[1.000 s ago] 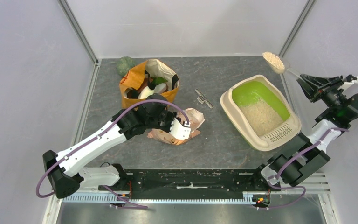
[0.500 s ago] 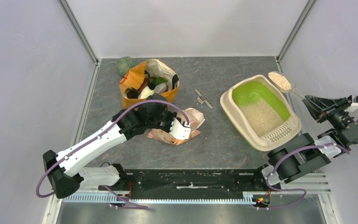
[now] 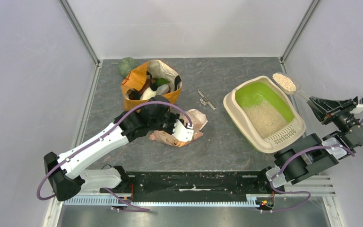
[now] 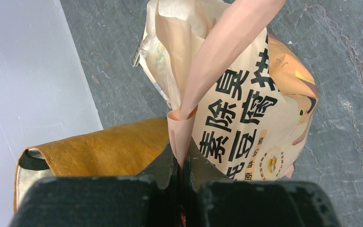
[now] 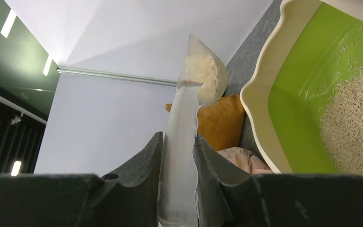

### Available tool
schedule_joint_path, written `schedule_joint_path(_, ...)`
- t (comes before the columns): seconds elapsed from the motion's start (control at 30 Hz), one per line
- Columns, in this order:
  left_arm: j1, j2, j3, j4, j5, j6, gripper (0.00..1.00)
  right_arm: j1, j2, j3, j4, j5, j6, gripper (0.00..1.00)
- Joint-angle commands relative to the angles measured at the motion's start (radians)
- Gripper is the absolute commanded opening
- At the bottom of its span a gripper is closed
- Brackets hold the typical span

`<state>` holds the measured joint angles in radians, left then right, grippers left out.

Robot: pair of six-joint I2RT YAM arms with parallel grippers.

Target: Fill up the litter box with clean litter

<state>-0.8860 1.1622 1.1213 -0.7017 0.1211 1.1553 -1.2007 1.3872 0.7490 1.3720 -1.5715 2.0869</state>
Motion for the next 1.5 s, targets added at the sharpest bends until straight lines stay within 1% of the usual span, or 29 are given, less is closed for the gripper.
schedule_joint_path(0.0, -0.001, -0.015, -0.005, 0.065, 0.028, 0.035, 0.02, -0.051, 0.022, 0.092, 0.11, -0.05, 0.213, 0.0)
schedule_joint_path(0.23, -0.001, -0.021, -0.013, 0.063, 0.023, 0.035, 0.02, -0.047, 0.013, 0.028, 0.108, -0.049, 0.113, 0.0)
schedule_joint_path(0.3, -0.001, -0.024, -0.018, 0.062, 0.02, 0.037, 0.02, -0.036, 0.006, 0.022, 0.107, -0.046, 0.133, 0.0)
schedule_joint_path(0.4, -0.001, -0.021, -0.018, 0.062, 0.023, 0.036, 0.02, -0.008, -0.012, 0.059, 0.105, 0.005, 0.195, 0.0)
schedule_joint_path(0.53, -0.001, -0.015, -0.01, 0.064, 0.026, 0.033, 0.02, 0.026, 0.016, 0.147, 0.104, 0.117, 0.294, 0.0)
schedule_joint_path(0.67, -0.001, -0.014, -0.009, 0.064, 0.017, 0.036, 0.02, 0.07, 0.04, 0.25, 0.043, 0.179, 0.255, 0.0)
schedule_joint_path(0.8, -0.001, -0.014, -0.014, 0.062, 0.013, 0.041, 0.02, 0.102, 0.069, 0.286, 0.012, 0.233, 0.234, 0.0)
schedule_joint_path(0.87, -0.001, -0.01, -0.013, 0.062, 0.012, 0.041, 0.02, 0.122, 0.089, 0.303, -0.031, 0.27, 0.203, 0.0)
schedule_joint_path(0.9, -0.001, -0.008, -0.011, 0.063, 0.012, 0.041, 0.02, 0.13, 0.091, 0.306, -0.066, 0.292, 0.171, 0.0)
schedule_joint_path(0.97, 0.0, -0.004, -0.006, 0.062, 0.01, 0.04, 0.02, 0.156, 0.083, 0.32, -0.208, 0.322, 0.062, 0.0)
schedule_joint_path(1.03, -0.001, -0.003, -0.005, 0.062, 0.006, 0.041, 0.02, 0.186, 0.049, 0.341, -0.442, 0.35, -0.103, 0.0)
schedule_joint_path(1.1, -0.001, -0.001, -0.005, 0.061, 0.005, 0.043, 0.02, 0.211, -0.014, 0.394, -0.851, 0.387, -0.393, 0.0)
schedule_joint_path(1.13, 0.0, 0.0, -0.006, 0.062, 0.005, 0.042, 0.02, 0.224, -0.038, 0.45, -1.09, 0.408, -0.596, 0.0)
schedule_joint_path(1.17, 0.001, -0.001, -0.006, 0.062, 0.003, 0.041, 0.02, 0.24, -0.054, 0.512, -1.278, 0.427, -0.746, 0.0)
schedule_joint_path(1.2, 0.001, -0.002, -0.009, 0.062, 0.003, 0.04, 0.02, 0.247, -0.063, 0.534, -1.344, 0.435, -0.806, 0.0)
schedule_joint_path(1.3, 0.006, -0.01, -0.024, 0.069, 0.006, 0.042, 0.02, 0.251, -0.071, 0.485, -1.231, 0.415, -0.744, 0.0)
schedule_joint_path(1.33, 0.008, -0.014, -0.028, 0.072, 0.006, 0.045, 0.02, 0.251, -0.066, 0.476, -1.237, 0.403, -0.745, 0.0)
schedule_joint_path(1.4, 0.013, -0.023, -0.04, 0.074, 0.008, 0.05, 0.02, 0.235, -0.076, 0.456, -1.286, 0.389, -0.782, 0.0)
schedule_joint_path(1.47, 0.018, -0.031, -0.049, 0.074, 0.011, 0.051, 0.02, 0.21, -0.098, 0.444, -1.383, 0.364, -0.863, 0.0)
